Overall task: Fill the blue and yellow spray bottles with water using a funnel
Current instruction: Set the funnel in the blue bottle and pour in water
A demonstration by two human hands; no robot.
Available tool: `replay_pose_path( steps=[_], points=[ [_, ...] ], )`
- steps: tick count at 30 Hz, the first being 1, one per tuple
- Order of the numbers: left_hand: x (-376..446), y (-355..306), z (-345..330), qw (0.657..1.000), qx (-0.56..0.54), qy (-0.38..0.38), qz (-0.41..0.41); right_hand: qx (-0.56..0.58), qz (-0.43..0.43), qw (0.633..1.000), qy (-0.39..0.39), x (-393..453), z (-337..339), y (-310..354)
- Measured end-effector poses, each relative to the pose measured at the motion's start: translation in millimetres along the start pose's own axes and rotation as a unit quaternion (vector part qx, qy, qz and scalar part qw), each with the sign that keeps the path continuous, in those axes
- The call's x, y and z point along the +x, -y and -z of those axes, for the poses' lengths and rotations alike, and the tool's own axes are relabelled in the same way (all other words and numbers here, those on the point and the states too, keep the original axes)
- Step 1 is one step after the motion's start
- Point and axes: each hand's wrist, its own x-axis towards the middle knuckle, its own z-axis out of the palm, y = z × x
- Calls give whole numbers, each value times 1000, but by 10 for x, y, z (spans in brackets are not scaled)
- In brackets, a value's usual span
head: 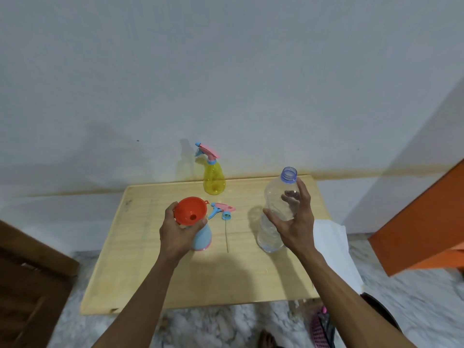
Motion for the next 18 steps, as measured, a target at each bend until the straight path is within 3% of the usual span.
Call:
replay_pose_path(
  steps=[18],
  points=[
    [-73, -7, 17, 999, -37, -25, -22, -18, -48, 999, 3, -180, -8, 53]
  ],
)
